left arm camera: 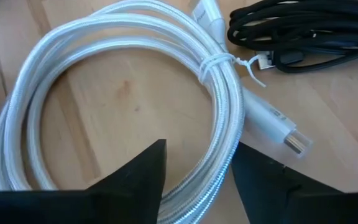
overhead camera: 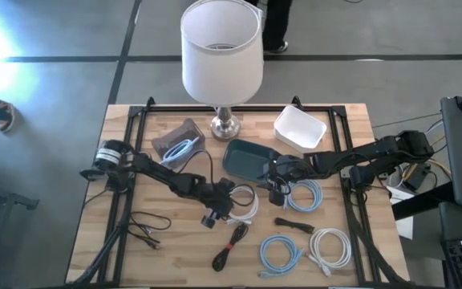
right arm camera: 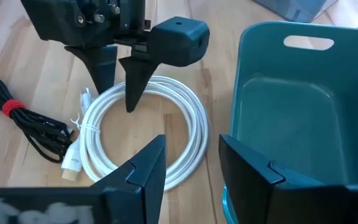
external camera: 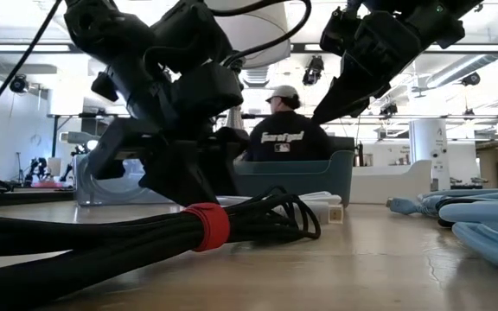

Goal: Pick & Place USB Port
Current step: Put the left white hdmi cable into the blue bin

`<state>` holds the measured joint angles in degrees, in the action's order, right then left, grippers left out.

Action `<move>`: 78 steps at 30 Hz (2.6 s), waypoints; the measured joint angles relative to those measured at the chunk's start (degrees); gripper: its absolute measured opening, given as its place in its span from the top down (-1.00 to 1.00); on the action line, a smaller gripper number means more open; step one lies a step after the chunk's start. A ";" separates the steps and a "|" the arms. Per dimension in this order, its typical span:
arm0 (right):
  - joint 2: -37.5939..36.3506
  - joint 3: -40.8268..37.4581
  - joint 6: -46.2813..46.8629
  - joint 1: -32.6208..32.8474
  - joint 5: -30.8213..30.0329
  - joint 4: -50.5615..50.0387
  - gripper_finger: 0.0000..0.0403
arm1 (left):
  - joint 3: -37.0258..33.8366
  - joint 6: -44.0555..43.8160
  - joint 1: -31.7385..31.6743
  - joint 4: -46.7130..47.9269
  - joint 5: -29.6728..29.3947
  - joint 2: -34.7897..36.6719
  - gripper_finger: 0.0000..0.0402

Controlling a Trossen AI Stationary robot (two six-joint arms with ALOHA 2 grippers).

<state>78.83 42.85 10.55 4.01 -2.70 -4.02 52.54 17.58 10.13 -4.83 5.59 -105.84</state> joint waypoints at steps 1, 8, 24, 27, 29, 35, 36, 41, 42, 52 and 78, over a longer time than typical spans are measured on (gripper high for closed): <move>0.00 0.00 0.00 0.00 -0.01 0.00 0.28 | 0.01 -0.02 0.00 0.18 0.11 0.01 0.19; 0.00 0.00 -0.16 0.00 -0.02 -0.01 0.32 | 0.04 -1.60 0.11 1.70 1.59 1.13 0.78; -0.73 0.11 1.38 0.15 0.15 -2.07 0.36 | 5.08 -2.55 4.04 8.01 -0.31 12.86 0.80; -2.72 1.16 1.92 0.33 0.13 -6.30 0.36 | 5.15 -0.95 4.26 10.67 -6.66 16.60 0.80; -4.77 1.86 1.95 0.54 -0.08 -9.58 0.37 | 5.13 0.37 4.17 12.43 -10.24 18.31 0.80; -11.75 1.96 3.02 0.72 -0.35 -13.17 0.41 | 5.09 7.42 2.76 11.59 -19.99 20.39 0.79; -12.68 1.92 3.02 0.72 -0.37 -13.67 0.42 | 5.08 8.75 2.30 11.38 -21.52 20.38 0.79; -15.13 1.90 2.62 0.72 -0.47 -14.21 0.42 | 5.08 14.52 -1.86 5.79 -23.97 18.00 0.79; -15.20 1.90 2.56 0.72 -0.49 -14.18 0.42 | 5.08 15.99 -2.80 4.25 -23.89 17.14 0.79; -14.24 1.64 2.56 0.74 -0.48 -15.53 0.43 | 5.08 24.41 -10.17 -4.28 -23.06 6.67 0.78; -13.79 1.56 2.56 0.73 -0.48 -15.27 0.44 | 13.22 19.36 -12.37 4.24 -23.70 -2.01 0.33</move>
<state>65.04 44.41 13.10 4.74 -3.18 -19.29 65.77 36.95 -2.24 -0.59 -18.11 -107.85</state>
